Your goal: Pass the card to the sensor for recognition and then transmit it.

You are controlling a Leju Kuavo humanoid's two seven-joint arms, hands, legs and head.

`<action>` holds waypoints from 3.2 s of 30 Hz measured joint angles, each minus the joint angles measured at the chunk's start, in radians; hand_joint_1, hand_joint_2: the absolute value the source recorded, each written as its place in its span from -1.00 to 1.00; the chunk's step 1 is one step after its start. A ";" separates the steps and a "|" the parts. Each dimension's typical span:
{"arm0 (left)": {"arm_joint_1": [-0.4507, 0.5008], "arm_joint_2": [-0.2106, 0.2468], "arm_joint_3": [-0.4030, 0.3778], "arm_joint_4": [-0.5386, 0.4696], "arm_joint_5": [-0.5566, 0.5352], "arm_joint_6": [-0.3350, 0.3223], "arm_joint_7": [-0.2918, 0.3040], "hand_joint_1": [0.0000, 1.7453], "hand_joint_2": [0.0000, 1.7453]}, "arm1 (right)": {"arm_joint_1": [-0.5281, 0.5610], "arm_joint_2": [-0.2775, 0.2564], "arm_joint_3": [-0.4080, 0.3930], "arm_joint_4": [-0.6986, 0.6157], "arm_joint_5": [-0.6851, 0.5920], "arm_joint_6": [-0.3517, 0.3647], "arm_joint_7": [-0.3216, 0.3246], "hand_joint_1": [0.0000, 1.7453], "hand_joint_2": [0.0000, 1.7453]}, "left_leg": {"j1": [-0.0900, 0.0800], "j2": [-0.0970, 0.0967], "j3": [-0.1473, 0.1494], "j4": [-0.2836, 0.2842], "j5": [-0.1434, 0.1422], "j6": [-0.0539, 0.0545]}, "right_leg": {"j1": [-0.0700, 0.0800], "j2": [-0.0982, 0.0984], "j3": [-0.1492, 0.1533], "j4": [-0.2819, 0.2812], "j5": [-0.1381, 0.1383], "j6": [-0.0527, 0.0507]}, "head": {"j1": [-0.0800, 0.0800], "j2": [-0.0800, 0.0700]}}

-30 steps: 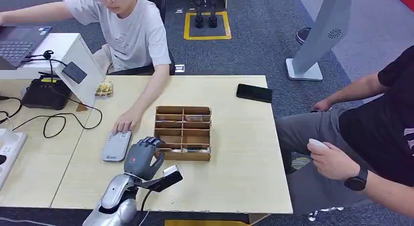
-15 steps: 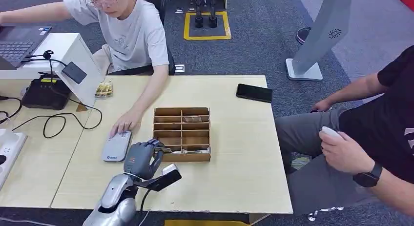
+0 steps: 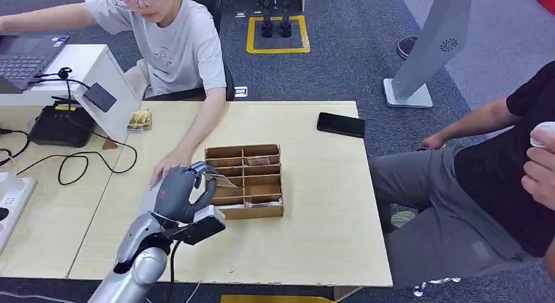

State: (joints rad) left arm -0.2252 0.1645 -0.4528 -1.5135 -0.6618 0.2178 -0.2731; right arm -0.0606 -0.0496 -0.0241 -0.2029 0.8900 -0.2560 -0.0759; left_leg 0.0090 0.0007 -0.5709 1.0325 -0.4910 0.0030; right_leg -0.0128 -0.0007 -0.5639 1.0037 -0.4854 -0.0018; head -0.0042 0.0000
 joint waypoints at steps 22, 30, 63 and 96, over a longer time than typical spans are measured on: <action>-0.063 0.137 0.113 -0.161 -0.213 0.090 0.144 0.80 1.00 | 0.009 0.010 -0.035 0.000 0.018 -0.005 0.002 -1.00 1.00 | 0.000 0.000 0.000 0.000 0.000 0.000 | 0.000 0.001 0.000 0.000 0.000 0.000 | 0.000 0.000; -0.107 0.130 0.149 0.001 -0.293 0.123 0.225 1.00 1.00 | 0.002 0.013 -0.036 0.000 0.032 0.000 0.014 -1.00 1.00 | 0.000 0.001 0.000 0.000 0.000 0.000 | 0.000 0.001 0.000 0.000 0.000 0.000 | 0.000 0.000; 0.319 0.067 0.660 -0.083 -0.152 0.475 0.038 -1.00 1.00 | 0.052 0.016 -0.112 0.010 -0.006 -0.049 -0.014 -1.00 1.00 | 0.001 0.002 -0.002 -0.001 -0.003 -0.002 | 0.000 0.002 -0.001 0.000 -0.003 -0.001 | 0.000 0.000; 0.147 -0.389 1.940 0.978 -0.259 0.460 0.141 -1.00 1.00 | 0.067 0.027 -0.187 0.016 -0.047 -0.057 -0.007 -1.00 1.00 | -0.003 0.000 0.005 -0.001 -0.007 0.001 | -0.003 0.000 0.005 -0.001 -0.007 -0.001 | -0.001 0.000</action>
State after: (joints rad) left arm -0.0782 -0.2247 1.4872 -0.5355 -0.9207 0.6783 -0.1319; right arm 0.0069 -0.0221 -0.2113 -0.1873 0.8429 -0.3125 -0.0832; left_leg 0.0060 0.0011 -0.5657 1.0316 -0.4979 0.0042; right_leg -0.0154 -0.0010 -0.5586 1.0031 -0.4919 -0.0027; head -0.0050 0.0004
